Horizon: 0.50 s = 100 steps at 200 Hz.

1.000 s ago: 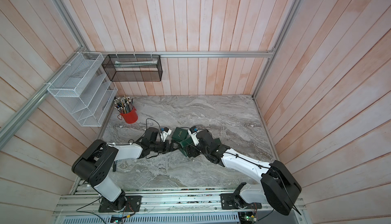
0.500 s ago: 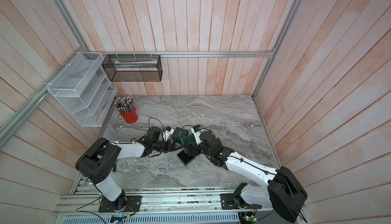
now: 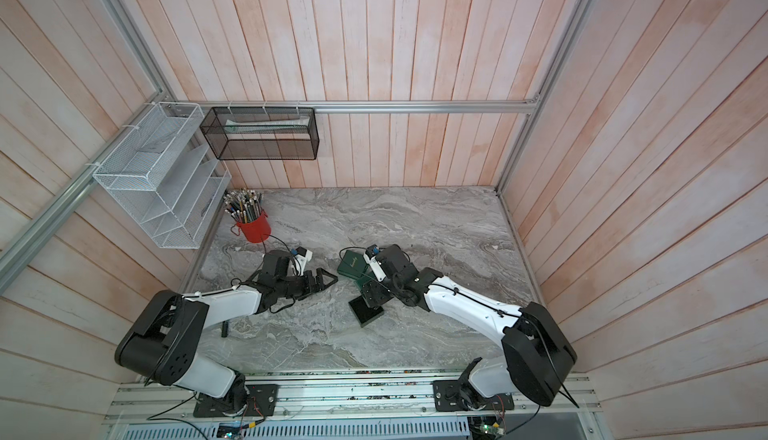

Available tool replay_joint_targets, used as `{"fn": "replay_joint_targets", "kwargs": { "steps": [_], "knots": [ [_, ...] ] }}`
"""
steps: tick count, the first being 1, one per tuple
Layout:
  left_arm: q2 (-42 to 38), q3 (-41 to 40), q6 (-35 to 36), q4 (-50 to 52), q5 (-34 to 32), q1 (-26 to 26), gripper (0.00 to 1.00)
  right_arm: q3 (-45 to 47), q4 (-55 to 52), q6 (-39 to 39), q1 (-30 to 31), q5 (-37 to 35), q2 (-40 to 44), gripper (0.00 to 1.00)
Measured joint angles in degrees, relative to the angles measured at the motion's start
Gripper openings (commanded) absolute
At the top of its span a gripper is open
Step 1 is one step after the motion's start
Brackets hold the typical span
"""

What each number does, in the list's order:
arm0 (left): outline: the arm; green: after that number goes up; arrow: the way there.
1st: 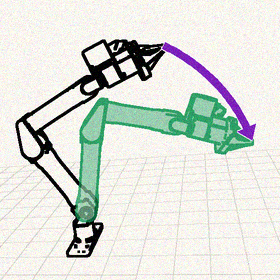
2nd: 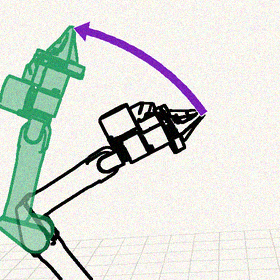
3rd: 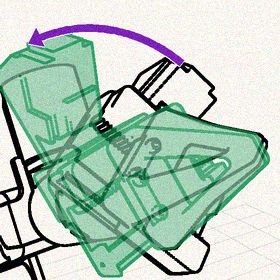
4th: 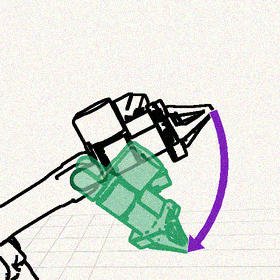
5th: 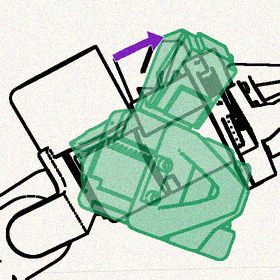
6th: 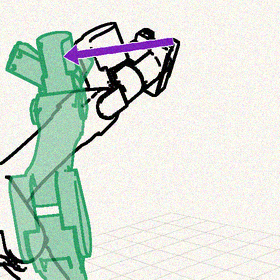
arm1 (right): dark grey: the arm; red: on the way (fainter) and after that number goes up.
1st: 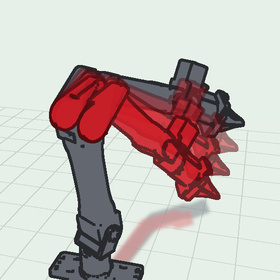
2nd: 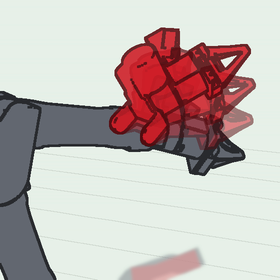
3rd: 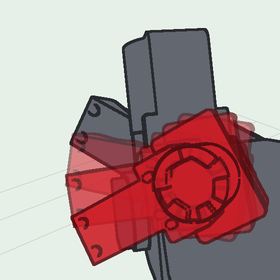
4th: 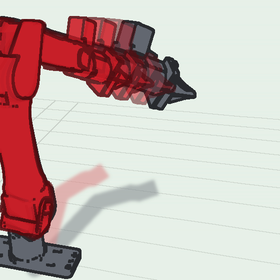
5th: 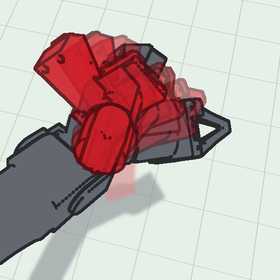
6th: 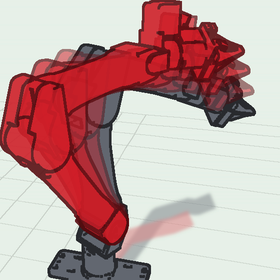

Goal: Take the rings out of the lift-off lid box
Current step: Open the lid on the jewelry box, then close the lid on the jewelry box.

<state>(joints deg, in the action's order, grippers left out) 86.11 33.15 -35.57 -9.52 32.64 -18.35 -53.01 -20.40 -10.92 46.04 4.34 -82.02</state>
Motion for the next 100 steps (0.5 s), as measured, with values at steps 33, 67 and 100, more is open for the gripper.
{"fn": "replay_joint_targets", "kwargs": {
  "steps": [33, 67, 100],
  "knots": [
    [-4.5, -0.1, 1.0, 1.0, -1.6, 0.8, 1.00, -7.8, -9.0, 0.2, 2.4, 0.3, -5.2, 0.75],
    [-4.6, -1.0, 1.3, 1.0, -1.6, 1.6, 1.00, -12.2, -16.3, -1.2, 4.2, -1.1, -8.7, 0.75],
    [-4.6, -2.1, 1.6, 1.0, -1.6, 2.1, 1.00, -15.3, -20.9, -3.3, 5.6, -3.1, -10.4, 0.75]
  ]
}}
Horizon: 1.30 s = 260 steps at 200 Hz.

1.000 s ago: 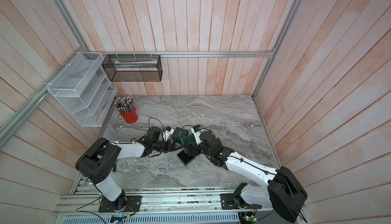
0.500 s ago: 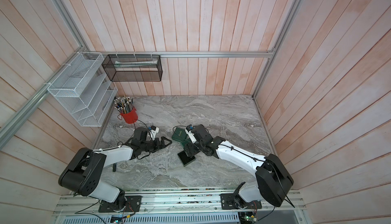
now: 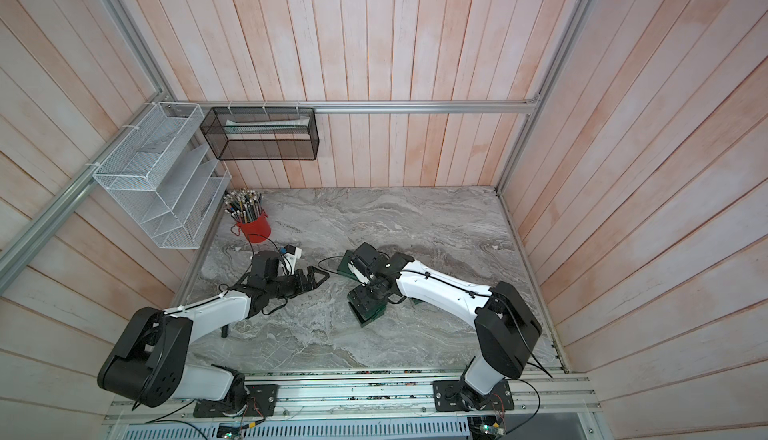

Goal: Take the rings out of the lift-off lid box
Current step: Close the lid on the jewelry box.

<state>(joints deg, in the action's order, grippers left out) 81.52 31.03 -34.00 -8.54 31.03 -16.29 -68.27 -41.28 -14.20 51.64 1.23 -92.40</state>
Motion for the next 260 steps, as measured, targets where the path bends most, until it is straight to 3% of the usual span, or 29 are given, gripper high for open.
{"fn": "replay_joint_targets", "kwargs": {
  "steps": [90, 260],
  "knots": [
    [0.0, -0.7, 1.3, -1.0, 0.0, 0.7, 1.00, -2.4, -2.6, -5.1, 2.4, -2.0, -3.0, 0.75],
    [0.0, -1.6, 1.4, -2.6, 0.1, 0.9, 1.00, -3.8, -3.4, -5.4, 3.3, -3.2, -7.7, 0.76]
  ]
}}
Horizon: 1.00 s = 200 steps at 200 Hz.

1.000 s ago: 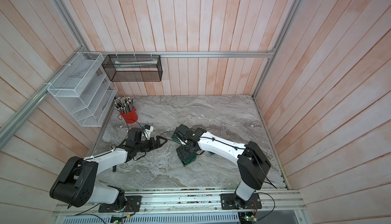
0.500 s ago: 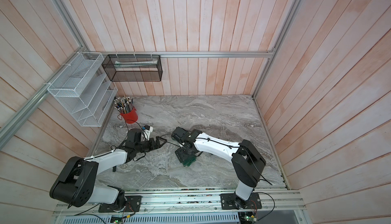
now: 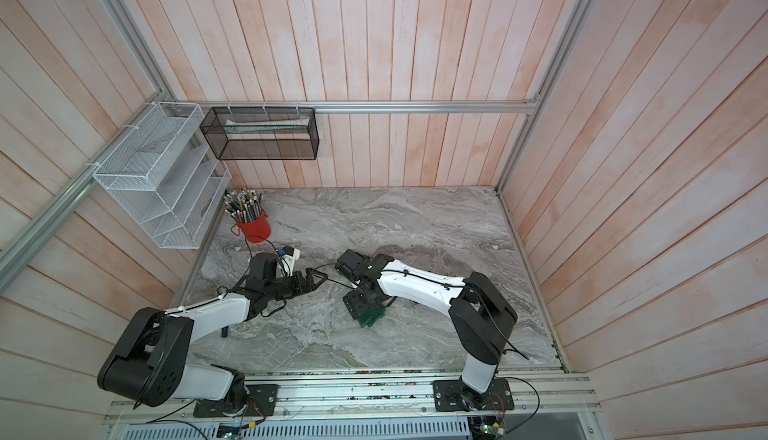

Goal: Take the rings out of the lift-off lid box
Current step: Close the lid on the jewelry box.

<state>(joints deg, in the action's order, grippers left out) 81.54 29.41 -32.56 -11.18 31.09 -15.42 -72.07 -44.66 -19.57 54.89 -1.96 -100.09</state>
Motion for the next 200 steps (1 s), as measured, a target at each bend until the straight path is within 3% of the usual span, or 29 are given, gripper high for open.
{"fn": "replay_joint_targets", "kwargs": {
  "steps": [200],
  "knots": [
    [0.7, -0.2, 0.0, -0.3, 0.5, 0.0, 1.00, -0.6, -0.4, -6.6, 0.0, -0.2, -1.1, 0.76]
  ]
}}
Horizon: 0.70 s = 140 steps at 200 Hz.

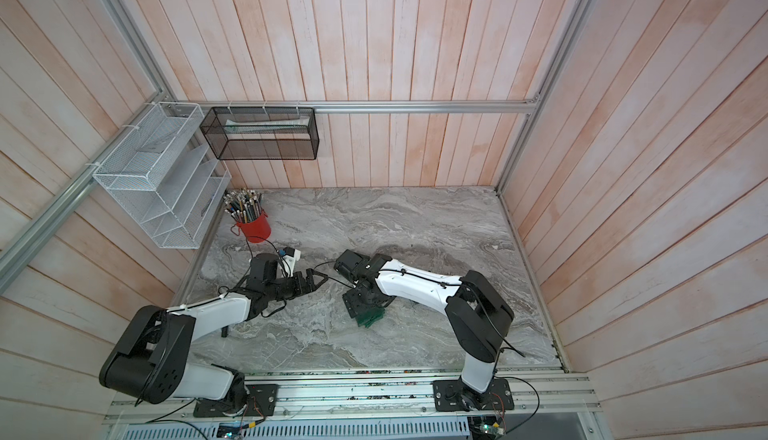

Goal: Take the rings out of the lift-off lid box
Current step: Close the lid on the jewelry box.

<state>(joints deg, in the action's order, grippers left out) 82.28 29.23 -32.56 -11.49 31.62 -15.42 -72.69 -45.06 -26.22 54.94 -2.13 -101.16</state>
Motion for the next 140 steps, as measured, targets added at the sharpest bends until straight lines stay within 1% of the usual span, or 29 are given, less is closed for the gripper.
{"fn": "replay_joint_targets", "kwargs": {
  "steps": [70, 140],
  "knots": [
    [0.2, 0.0, 0.0, -0.2, 0.8, 0.0, 1.00, -1.3, -1.4, -3.3, 0.0, -2.3, 0.0, 0.78],
    [0.5, -0.1, 0.0, -1.2, 1.0, 0.0, 1.00, -1.5, -1.2, -7.9, 0.1, -1.7, 0.3, 0.78]
  ]
}}
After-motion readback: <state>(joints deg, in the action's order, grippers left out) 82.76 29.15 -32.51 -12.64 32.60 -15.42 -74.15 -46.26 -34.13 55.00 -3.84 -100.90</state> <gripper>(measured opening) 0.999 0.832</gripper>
